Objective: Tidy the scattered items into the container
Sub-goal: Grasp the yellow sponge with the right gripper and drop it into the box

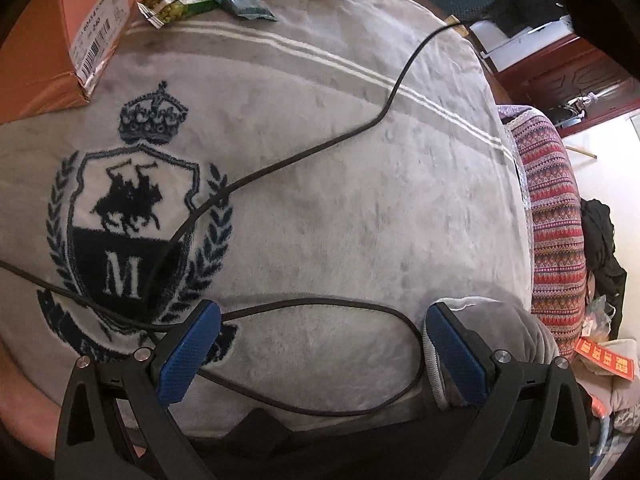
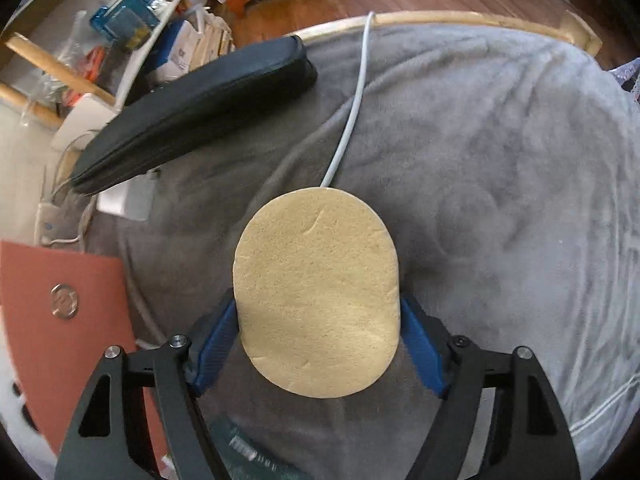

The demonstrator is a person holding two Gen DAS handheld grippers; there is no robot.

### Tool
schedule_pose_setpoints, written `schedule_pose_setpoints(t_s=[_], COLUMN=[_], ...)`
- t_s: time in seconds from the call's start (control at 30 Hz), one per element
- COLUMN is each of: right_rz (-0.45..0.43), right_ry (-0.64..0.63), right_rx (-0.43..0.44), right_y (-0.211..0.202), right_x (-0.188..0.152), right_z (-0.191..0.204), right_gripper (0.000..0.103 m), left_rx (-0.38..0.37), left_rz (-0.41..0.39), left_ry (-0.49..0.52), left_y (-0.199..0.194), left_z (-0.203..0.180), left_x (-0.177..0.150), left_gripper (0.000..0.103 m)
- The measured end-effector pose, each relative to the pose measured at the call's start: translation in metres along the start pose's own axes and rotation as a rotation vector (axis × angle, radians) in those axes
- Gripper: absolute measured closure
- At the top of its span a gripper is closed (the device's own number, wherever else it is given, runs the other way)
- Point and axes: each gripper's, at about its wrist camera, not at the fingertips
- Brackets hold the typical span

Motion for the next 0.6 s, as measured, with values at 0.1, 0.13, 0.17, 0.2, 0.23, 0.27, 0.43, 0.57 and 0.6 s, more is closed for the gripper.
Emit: schedule_pose_setpoints(t_s=[0.1,0.13,0.17,0.2,0.23,0.27,0.43,0.57,0.6], right_rz=[-0.029,-0.040,-0.054,-0.070,-0.088,-0.108,-0.174,-0.263,-0.262], right_ry=[-0.033,-0.048,-0.064,-0.090,-0.123,-0.155,-0.309,-0.381,-0.402], right_rx=[0.036,0.059,0.079,0.105,0.130,0.152,0.380,0.429,0.420], right_y=[-0.041,-0.060,-0.078,-0.101,-0.124,-0.145,-0.239,-0.282,-0.284], right_x=[-0.006,-0.008,-0.010,-0.013,-0.016,-0.021,-0.053,-0.077,-0.080], right_z=[0.008,0.013,0.021,0.033,0.047,0.062,0.159,0.204,0.208], right_gripper=[0.027,0.027,0.027,0.027,0.027,0.027,0.017,0.003,0.006], left_rx=[-0.010,-0.009,-0.005,-0.002,0.000,0.003,0.020,0.030,0.030], left_rz=[-0.009,-0.014,-0.021,-0.026,-0.032,-0.037,-0.062,-0.070,-0.070], left_ry=[0.002,0.006,0.011,0.015,0.017,0.019,0.040,0.039,0.037], left_y=[-0.005,-0.007,-0.009,-0.010,-0.011,-0.012,-0.019,-0.021,-0.021], left_z=[-0.001,-0.002,-0.002,-0.003,-0.003,-0.003,-0.005,-0.003,-0.003], left_x=[-0.002,-0.002,-0.003,-0.004,-0.004,-0.005,-0.007,-0.008,-0.008], left_gripper=[0.000,0.000,0.000,0.000,0.000,0.000,0.000,0.000,0.000])
Point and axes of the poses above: each gripper's, at about its wrist camera, not at the fingertips, and y roughly the way its jaws point, z to its left, x to its top, and after that the axes turned 5 degrees about -x, right-handed
